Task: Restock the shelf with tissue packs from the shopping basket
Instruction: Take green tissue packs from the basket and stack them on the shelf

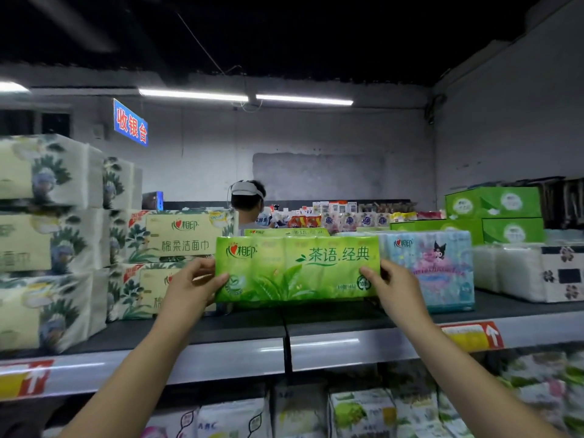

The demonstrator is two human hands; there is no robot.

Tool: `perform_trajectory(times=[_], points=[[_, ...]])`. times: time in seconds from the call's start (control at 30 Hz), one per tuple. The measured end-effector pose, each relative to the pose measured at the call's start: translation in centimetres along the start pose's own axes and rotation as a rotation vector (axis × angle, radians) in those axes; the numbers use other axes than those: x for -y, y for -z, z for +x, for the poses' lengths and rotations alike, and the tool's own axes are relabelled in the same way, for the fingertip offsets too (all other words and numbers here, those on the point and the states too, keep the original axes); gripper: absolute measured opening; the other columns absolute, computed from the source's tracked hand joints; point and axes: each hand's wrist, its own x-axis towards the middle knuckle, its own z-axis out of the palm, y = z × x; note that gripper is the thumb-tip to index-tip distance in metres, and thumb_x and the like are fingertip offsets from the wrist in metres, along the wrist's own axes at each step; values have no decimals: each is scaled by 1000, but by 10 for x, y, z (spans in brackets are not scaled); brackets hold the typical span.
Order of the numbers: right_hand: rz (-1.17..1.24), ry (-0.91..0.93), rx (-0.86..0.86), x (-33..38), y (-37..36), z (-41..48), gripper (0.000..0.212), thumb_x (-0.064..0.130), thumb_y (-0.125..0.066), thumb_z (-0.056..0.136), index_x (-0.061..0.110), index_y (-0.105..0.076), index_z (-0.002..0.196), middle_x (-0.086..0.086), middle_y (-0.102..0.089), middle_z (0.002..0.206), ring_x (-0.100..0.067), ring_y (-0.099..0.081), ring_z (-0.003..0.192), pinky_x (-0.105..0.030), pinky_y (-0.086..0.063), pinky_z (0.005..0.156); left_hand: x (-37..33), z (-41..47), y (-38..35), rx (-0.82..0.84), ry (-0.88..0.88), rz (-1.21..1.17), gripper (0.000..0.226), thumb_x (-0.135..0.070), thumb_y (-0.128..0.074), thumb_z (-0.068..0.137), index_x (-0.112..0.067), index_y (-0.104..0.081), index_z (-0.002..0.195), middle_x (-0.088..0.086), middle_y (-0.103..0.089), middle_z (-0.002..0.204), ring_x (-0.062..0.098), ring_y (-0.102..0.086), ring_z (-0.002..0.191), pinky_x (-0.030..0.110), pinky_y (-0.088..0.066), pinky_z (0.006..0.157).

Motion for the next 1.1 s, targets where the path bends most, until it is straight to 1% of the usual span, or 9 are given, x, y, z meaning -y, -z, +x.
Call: perform_trajectory(times=[0.13,0.23,0.37,0.43,0.57,0.7,0.9,1.0,1.1], points=[[-177,-85,21,0,-9,12,30,37,-66,86,8,-64,78,-6,-65,71,-21,-61,66,-38,-54,61,15,12,-2,-9,69,13,20,-7,-73,80,-8,-68,99,14,-67,106,36,-65,101,43,-51,86],[-347,-119,24,3,-10,14,34,37,-67,85,13,-54,66,-2,-58,63,-16,-53,60,-31,-41,54,20,12,-5,27,86,76,20,-2,-78,73,-5,-73,92,16,-71,99,34,-68,95,43,-55,88],[-443,-181,24,4,-15,14,34,39,-66,86,13,-54,68,-4,-60,68,-22,-58,68,-31,-45,59,19,21,-9,51,98,161,25,6,-74,74,1,-73,98,18,-72,90,24,-65,68,21,-53,53],[-480,-189,28,7,-17,15,32,38,-65,87,10,-57,73,-7,-64,74,-25,-61,73,-31,-46,62,19,26,-11,43,90,229,28,6,-74,74,3,-72,102,17,-71,87,23,-62,63,19,-49,47],[-506,-199,56,10,-24,17,26,31,-61,91,8,-57,80,-14,-68,87,-28,-60,78,-32,-43,63,18,28,-15,38,73,288,30,8,-74,73,3,-71,102,6,-70,77,24,-64,70,25,-56,57],[-485,-193,36,6,-31,16,25,29,-59,93,5,-55,86,-13,-65,87,-28,-59,77,-34,-46,63,15,26,-18,9,27,356,30,4,-77,70,-1,-74,99,-6,-64,70,12,-58,70,23,-44,72],[-481,-103,-34,-9,-38,7,26,32,-57,93,6,-55,90,-12,-65,87,-29,-61,81,-35,-48,65,24,22,-17,30,-4,469,22,-2,-77,72,-6,-76,94,4,-68,73,17,-61,70,27,-48,78],[-486,-95,-42,-12,-40,8,25,32,-57,93,8,-55,92,-11,-65,88,-29,-61,81,-36,-49,65,26,23,-16,40,-5,478,22,-4,-77,74,-8,-76,96,8,-72,83,25,-65,82,32,-51,85],[-452,-83,-55,-10,-42,7,28,28,-58,92,8,-51,112,-11,-64,101,-30,-61,91,-38,-51,72,28,23,-14,49,4,476,21,-5,-75,76,-9,-76,97,8,-72,89,27,-67,86,38,-52,89]])
